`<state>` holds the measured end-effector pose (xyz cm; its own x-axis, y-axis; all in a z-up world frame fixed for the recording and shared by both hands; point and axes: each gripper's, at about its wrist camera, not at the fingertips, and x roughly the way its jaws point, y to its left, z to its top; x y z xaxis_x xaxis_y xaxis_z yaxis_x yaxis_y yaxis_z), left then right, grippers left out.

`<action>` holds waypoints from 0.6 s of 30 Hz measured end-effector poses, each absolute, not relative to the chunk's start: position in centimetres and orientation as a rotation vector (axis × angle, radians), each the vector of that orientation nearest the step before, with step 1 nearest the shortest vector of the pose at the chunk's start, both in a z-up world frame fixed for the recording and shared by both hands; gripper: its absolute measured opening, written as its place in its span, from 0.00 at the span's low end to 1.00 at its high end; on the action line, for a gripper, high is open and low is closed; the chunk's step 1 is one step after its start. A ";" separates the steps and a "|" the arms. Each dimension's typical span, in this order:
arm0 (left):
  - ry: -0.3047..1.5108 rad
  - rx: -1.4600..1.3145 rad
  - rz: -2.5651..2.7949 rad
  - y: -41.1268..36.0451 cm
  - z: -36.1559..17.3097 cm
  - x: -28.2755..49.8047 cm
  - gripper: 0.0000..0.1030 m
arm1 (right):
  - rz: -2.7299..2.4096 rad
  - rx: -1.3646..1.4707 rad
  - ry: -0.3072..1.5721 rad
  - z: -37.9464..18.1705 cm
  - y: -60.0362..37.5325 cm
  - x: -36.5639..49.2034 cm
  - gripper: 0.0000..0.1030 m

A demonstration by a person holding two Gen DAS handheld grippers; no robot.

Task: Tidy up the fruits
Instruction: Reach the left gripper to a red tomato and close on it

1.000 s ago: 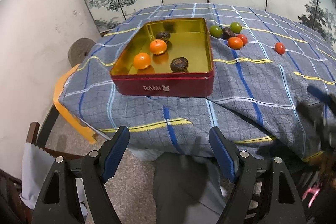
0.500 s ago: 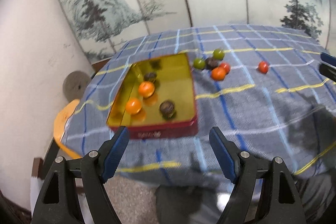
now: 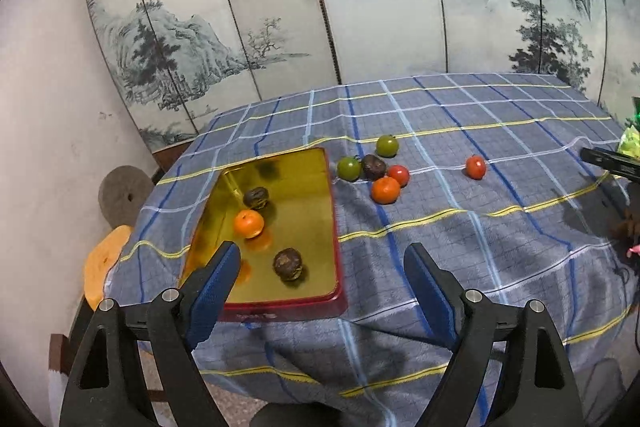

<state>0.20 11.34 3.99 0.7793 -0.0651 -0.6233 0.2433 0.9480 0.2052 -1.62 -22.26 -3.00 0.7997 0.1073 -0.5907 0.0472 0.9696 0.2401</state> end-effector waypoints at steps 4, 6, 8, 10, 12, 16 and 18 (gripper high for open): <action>0.677 0.303 -0.167 11.3 3.8 1.0 0.82 | 0.021 0.239 0.613 -3.0 -22.1 -3.7 0.96; 0.699 0.297 -0.190 10.8 4.0 2.0 0.82 | 0.010 0.234 0.623 -3.0 -22.5 -3.8 0.97; 0.702 0.296 -0.221 9.9 4.3 3.0 0.82 | 0.001 0.228 0.648 -2.9 -22.9 -3.2 0.97; 0.698 0.305 -0.236 8.7 4.4 4.0 0.82 | -0.004 0.207 0.645 -2.4 -23.1 -2.7 0.97; 0.704 0.309 -0.259 7.2 4.2 5.4 0.82 | -0.011 0.197 0.635 -1.8 -23.4 -1.7 0.97; 0.753 0.269 -0.357 3.8 3.2 8.3 0.82 | -0.021 0.187 0.635 -2.0 -23.7 0.3 0.97; 0.762 0.274 -0.395 1.7 2.4 9.6 0.82 | -0.048 0.181 0.659 -3.1 -24.0 1.2 0.97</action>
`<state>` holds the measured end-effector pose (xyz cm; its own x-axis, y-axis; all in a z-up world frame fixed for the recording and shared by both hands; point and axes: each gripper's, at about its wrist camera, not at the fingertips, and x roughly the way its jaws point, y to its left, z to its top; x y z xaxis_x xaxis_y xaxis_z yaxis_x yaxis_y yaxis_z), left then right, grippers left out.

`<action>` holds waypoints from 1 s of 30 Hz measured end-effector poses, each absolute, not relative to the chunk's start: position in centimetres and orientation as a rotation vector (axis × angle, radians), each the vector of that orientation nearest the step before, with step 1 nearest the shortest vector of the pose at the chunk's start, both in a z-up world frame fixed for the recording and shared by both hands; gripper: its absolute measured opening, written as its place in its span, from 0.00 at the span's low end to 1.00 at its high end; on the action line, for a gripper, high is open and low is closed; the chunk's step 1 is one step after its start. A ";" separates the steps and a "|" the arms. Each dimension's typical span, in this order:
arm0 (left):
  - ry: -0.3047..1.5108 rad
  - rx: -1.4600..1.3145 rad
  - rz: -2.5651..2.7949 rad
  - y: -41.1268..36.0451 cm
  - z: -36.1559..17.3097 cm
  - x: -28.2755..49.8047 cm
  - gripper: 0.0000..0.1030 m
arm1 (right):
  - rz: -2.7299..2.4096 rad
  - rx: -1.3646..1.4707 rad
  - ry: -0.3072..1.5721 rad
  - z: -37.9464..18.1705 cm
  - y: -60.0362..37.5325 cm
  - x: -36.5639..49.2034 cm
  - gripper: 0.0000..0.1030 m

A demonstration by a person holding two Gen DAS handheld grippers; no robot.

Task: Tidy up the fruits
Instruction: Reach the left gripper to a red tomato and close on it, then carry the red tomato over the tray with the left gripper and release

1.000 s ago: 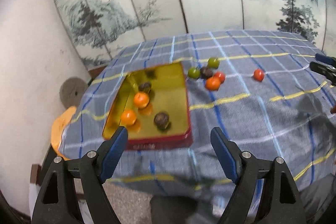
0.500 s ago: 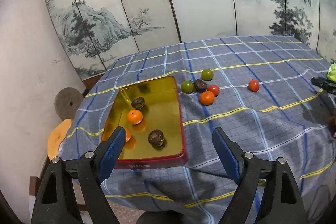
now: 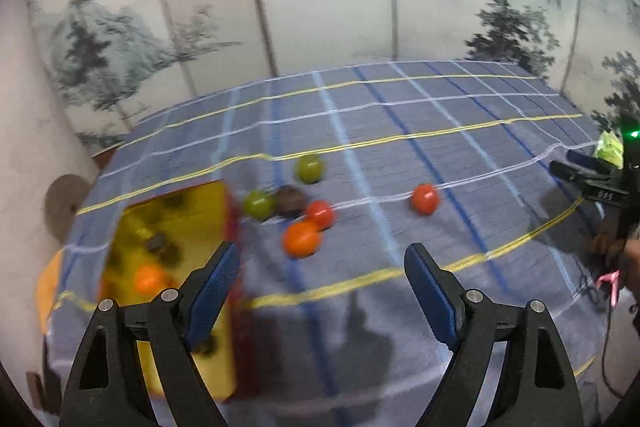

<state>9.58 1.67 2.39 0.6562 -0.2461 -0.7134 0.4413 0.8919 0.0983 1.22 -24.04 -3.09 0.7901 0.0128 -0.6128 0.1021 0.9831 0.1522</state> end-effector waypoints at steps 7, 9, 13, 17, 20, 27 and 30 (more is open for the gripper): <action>0.775 0.322 -0.489 -5.9 -0.7 13.6 0.82 | -0.097 0.281 0.648 -4.2 -26.2 1.3 0.99; 0.776 0.339 -0.495 -7.9 -1.9 14.7 0.81 | -0.079 0.279 0.641 -4.2 -26.1 1.2 0.99; 0.835 0.335 -0.506 -9.6 -3.9 16.4 0.73 | -0.060 0.256 0.638 -4.0 -25.6 1.2 0.99; 0.877 0.338 -0.520 -10.7 -5.5 17.3 0.64 | -0.056 0.267 0.620 -3.7 -25.8 1.0 0.99; 0.929 0.323 -0.570 -11.2 -6.9 17.7 0.30 | -0.052 0.275 0.610 -3.6 -25.9 0.9 0.99; 0.916 0.324 -0.510 -12.3 -6.4 15.3 0.30 | -0.062 0.286 0.605 -3.6 -26.2 1.0 0.99; 0.878 0.261 -0.509 -11.5 -4.0 13.1 0.30 | -0.075 0.291 0.611 -3.7 -26.3 1.2 0.99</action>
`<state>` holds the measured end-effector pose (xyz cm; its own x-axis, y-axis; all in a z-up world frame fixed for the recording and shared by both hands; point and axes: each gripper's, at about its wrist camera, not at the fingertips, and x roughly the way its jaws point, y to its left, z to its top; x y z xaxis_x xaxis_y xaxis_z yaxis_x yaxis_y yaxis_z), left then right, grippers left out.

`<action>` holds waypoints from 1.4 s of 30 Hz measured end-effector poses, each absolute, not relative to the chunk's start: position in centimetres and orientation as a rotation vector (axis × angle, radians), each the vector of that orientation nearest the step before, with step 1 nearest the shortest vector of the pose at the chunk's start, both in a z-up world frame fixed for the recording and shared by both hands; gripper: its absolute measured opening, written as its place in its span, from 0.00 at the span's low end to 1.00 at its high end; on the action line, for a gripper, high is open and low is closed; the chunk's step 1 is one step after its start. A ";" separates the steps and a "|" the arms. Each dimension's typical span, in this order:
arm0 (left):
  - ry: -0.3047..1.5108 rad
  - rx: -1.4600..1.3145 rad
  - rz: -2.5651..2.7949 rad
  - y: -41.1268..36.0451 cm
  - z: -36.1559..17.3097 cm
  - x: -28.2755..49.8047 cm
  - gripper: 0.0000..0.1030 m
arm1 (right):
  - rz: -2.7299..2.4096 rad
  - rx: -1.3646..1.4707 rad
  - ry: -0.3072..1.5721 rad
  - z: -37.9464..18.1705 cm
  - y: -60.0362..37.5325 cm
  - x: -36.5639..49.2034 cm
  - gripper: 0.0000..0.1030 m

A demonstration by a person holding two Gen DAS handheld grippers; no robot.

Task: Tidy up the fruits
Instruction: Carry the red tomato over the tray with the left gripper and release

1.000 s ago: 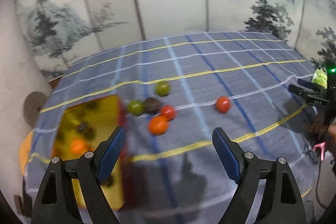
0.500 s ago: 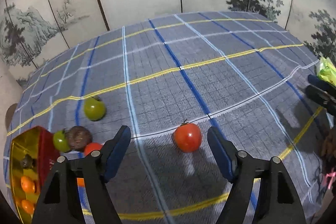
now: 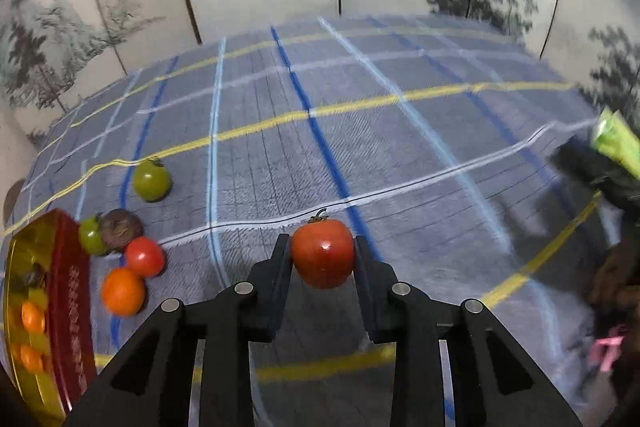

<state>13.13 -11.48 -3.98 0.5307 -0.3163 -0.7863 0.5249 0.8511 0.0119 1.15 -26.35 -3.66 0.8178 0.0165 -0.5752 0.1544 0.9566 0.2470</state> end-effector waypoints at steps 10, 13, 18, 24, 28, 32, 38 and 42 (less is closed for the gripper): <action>0.866 0.086 -0.481 -2.6 2.2 6.8 0.30 | -0.106 0.267 0.645 -4.0 -26.1 1.7 0.99; 0.867 0.066 -0.416 1.1 3.0 6.1 0.31 | -0.115 0.261 0.652 -4.1 -26.0 1.7 1.00; 0.845 0.035 -0.269 8.0 4.0 6.0 0.31 | -0.126 0.253 0.669 -4.2 -25.8 1.9 1.00; 0.811 0.049 -0.122 14.2 4.3 6.9 0.31 | -0.140 0.239 0.686 -4.3 -25.6 2.2 1.00; 0.787 0.076 -0.076 16.7 4.2 8.0 0.31 | -0.151 0.232 0.694 -4.4 -25.6 2.2 1.00; 0.816 0.054 -0.061 18.7 3.1 9.8 0.31 | -0.157 0.222 0.703 -4.4 -25.4 2.4 1.00; 0.839 0.021 -0.093 18.5 1.8 12.2 0.31 | -0.164 0.213 0.715 -4.5 -25.2 2.5 1.00; 0.841 0.059 -0.115 16.6 1.0 14.2 0.31 | -0.170 0.207 0.719 -4.5 -25.1 2.6 1.00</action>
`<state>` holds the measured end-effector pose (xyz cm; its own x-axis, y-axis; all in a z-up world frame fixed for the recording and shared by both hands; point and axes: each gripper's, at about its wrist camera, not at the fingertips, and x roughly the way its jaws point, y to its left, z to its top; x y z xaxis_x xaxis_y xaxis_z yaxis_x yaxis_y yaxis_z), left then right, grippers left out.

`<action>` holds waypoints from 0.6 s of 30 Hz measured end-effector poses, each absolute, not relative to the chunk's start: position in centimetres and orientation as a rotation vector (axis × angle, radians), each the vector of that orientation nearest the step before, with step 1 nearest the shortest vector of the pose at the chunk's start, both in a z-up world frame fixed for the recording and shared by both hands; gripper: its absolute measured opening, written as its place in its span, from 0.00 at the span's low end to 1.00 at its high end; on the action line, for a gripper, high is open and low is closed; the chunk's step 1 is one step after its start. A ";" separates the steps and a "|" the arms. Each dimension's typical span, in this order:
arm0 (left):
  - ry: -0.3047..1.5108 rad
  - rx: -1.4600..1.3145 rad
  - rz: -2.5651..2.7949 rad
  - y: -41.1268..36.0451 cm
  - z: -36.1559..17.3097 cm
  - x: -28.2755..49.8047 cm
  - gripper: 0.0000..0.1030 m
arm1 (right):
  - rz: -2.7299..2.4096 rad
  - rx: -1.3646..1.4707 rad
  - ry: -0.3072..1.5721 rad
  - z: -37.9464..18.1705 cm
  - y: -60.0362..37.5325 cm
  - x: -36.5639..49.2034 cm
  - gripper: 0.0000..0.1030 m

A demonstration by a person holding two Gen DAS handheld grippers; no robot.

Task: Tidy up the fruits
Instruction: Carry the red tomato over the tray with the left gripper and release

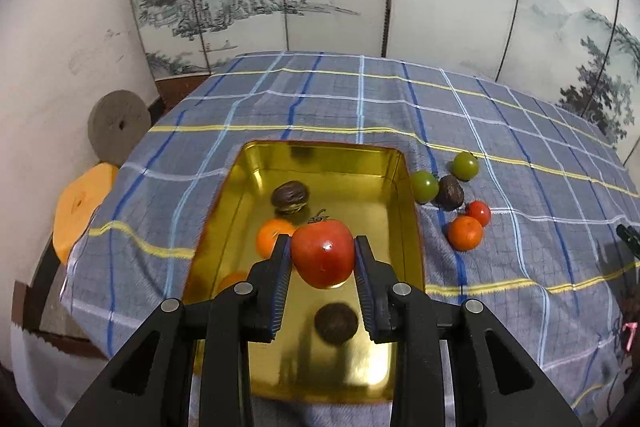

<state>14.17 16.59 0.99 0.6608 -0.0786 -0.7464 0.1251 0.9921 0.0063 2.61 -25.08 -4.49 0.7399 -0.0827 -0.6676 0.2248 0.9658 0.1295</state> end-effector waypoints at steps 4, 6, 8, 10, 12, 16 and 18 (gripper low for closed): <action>0.846 0.102 -0.121 15.1 0.3 15.8 0.31 | -0.171 0.207 0.721 -4.5 -25.0 2.6 1.00; 0.847 0.120 -0.120 14.5 0.0 16.6 0.31 | -0.171 0.207 0.722 -4.5 -25.0 2.6 1.00; 0.853 0.133 -0.119 14.1 -0.4 17.4 0.31 | -0.172 0.206 0.722 -4.5 -25.0 2.6 1.00; 0.860 0.146 -0.119 13.9 -0.7 18.0 0.31 | -0.172 0.206 0.722 -4.5 -25.0 2.7 1.00; 0.865 0.167 -0.111 13.6 -1.1 18.6 0.31 | -0.174 0.204 0.723 -4.6 -25.0 2.7 1.00; 0.886 0.190 -0.105 13.3 -1.9 19.7 0.31 | -0.177 0.203 0.724 -4.8 -24.9 2.7 1.00; 0.896 0.199 -0.099 13.2 -2.3 20.1 0.31 | -0.177 0.203 0.725 -4.8 -24.9 2.7 1.00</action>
<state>20.05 13.24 -2.25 0.6216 -0.0027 -0.7834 0.1686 0.9770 0.1304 2.66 -24.95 -4.77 0.7354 -0.0901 -0.6716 0.2299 0.9655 0.1222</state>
